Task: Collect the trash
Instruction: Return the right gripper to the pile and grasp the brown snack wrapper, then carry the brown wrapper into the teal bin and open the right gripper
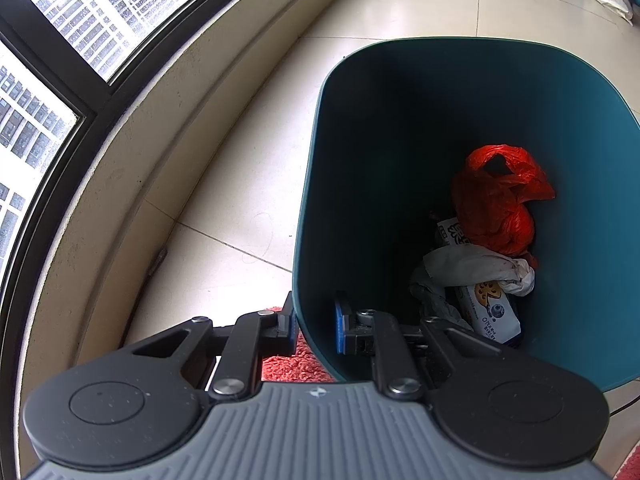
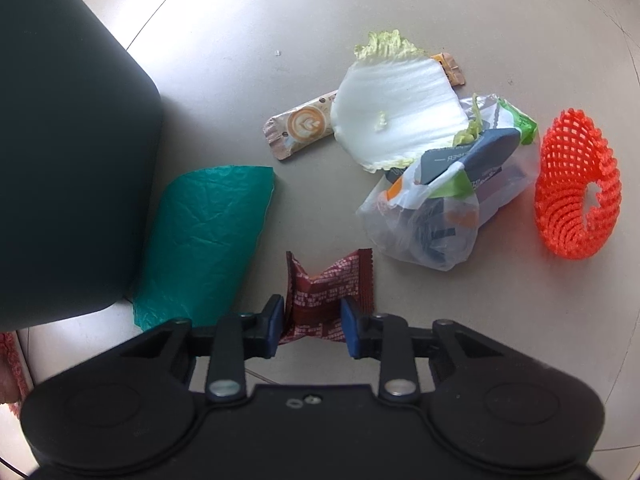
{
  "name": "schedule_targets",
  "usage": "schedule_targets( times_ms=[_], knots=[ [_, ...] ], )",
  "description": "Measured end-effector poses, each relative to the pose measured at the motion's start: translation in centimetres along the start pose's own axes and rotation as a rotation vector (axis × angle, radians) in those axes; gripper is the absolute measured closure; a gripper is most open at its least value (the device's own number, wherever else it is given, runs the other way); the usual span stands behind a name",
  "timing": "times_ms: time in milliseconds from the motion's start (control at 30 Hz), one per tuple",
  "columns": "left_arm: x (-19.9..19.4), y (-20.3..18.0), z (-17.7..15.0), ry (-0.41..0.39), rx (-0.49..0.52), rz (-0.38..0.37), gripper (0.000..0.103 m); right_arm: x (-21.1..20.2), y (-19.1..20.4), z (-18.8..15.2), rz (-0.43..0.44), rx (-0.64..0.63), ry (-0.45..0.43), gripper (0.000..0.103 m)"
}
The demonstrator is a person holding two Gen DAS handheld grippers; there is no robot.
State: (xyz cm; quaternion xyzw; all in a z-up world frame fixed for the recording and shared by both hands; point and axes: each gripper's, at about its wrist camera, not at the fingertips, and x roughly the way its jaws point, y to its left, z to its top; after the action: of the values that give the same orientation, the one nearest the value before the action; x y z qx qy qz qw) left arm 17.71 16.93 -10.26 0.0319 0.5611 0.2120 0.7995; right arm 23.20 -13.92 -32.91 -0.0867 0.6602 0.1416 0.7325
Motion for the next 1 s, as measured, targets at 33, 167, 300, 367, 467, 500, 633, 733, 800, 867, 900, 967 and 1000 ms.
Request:
schedule_targets(
  times_ms=[33, 167, 300, 367, 467, 500, 633, 733, 800, 867, 900, 967, 1000],
  knots=[
    [0.0, 0.0, 0.0, 0.000, 0.001, 0.001, 0.088, -0.4, 0.1, 0.0, 0.000, -0.008, -0.003, 0.081],
    [-0.1, 0.1, 0.0, 0.001, -0.003, -0.001, 0.088, -2.4, 0.0, 0.2, 0.019, -0.032, -0.024, 0.087],
    [-0.1, 0.1, 0.1, -0.003, -0.006, -0.003, 0.088, -5.5, -0.1, 0.5, 0.037, -0.059, -0.056, 0.088],
    [-0.1, 0.1, 0.1, -0.006, -0.003, 0.001, 0.088, -7.8, 0.0, 0.7, 0.030, -0.078, -0.078, 0.088],
    [-0.2, 0.1, 0.0, -0.002, -0.005, 0.004, 0.088, -11.5, -0.1, 0.8, 0.043, -0.104, -0.116, 0.088],
    [-0.3, 0.1, 0.0, -0.003, -0.007, 0.002, 0.088, -12.8, 0.0, 0.8, 0.048, -0.118, -0.131, 0.088],
    [-0.4, 0.1, 0.1, -0.001, -0.014, -0.001, 0.087, -18.7, 0.8, 1.0, 0.096, -0.156, -0.207, 0.088],
    [-0.4, 0.2, 0.2, 0.000, -0.015, 0.002, 0.087, -23.0, 1.8, 1.1, 0.151, -0.174, -0.273, 0.088],
    [-0.4, 0.1, 0.1, -0.003, -0.009, 0.005, 0.087, -25.7, 2.4, 1.2, 0.203, -0.178, -0.314, 0.088],
    [-0.3, 0.2, 0.1, -0.002, -0.011, 0.001, 0.087, -28.4, 3.5, 1.5, 0.253, -0.194, -0.361, 0.088],
    [-0.3, 0.2, 0.1, -0.001, -0.013, -0.002, 0.087, -29.4, 4.1, 1.7, 0.272, -0.203, -0.380, 0.088],
    [-0.3, 0.4, 0.2, 0.001, -0.016, -0.009, 0.087, -30.8, 5.4, 2.1, 0.311, -0.220, -0.407, 0.088],
    [-0.3, 0.5, 0.2, 0.002, -0.018, -0.013, 0.087, -31.4, 6.3, 2.4, 0.334, -0.235, -0.416, 0.088]
  ],
)
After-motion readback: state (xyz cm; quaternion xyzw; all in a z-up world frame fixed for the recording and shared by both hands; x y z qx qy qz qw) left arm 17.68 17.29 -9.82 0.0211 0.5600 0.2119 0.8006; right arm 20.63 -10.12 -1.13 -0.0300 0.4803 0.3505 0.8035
